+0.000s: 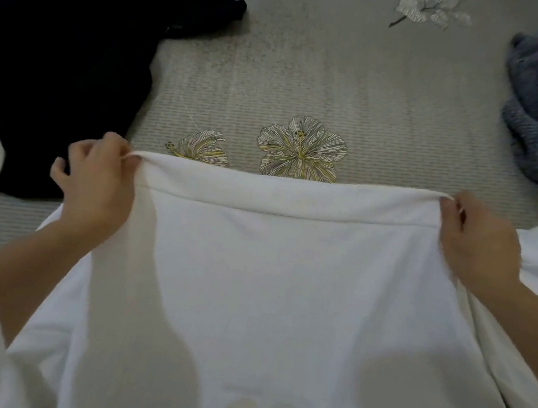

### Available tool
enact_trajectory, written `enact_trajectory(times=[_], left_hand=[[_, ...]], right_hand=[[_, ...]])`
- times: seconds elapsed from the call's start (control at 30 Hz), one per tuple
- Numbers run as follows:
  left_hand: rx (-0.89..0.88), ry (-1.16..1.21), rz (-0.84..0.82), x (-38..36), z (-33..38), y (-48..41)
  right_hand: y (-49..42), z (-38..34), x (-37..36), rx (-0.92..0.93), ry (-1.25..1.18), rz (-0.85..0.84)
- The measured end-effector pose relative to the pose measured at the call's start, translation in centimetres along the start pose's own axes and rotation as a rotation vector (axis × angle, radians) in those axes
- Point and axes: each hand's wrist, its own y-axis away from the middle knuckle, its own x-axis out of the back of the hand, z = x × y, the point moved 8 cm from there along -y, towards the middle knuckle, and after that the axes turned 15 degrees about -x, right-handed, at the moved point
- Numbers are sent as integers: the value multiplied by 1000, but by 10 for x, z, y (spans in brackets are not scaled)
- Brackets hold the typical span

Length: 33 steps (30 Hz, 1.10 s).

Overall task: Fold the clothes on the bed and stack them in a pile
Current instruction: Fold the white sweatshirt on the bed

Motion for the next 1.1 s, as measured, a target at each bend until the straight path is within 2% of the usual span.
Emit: enact_trajectory(times=[0.07,0.1,0.23,0.37,0.5,0.63,0.7,0.8,0.87,0.9,1.0,1.1], left_hand=[[100,92,41,2,-7,-4],[130,90,12,-2,-8,-6],[76,-103,-247,-35,-7,-7],[59,-115,-275,-39,-15,-6],[101,-22,-244,-24,-27,-9],[72,159,-237,-12,-20,-9],[46,194,-277,-9,-19,-12],[-9,129,-343,-6,-23,-17],[-6,104,-348,-3,-30,-23],[10,120,-327,-1,-34,-25],[197,270,-167,6,-53,-29],[398,391,-39,0,-70,-27]], right_hand=[[-9,5,2,-106,-91,44],[-14,5,-2,-118,-95,29],[-21,1,-42,-109,-25,-261],[-26,8,-44,-193,-271,-397],[-39,3,-19,-101,-323,-306],[-40,-21,-1,-28,-477,-383],[-38,-26,3,44,-285,-439],[-38,-10,-7,142,342,-551],[-47,5,-7,179,645,-474],[-52,9,-3,169,689,-406],[-62,17,12,7,500,-239],[-62,27,6,-159,290,-251]])
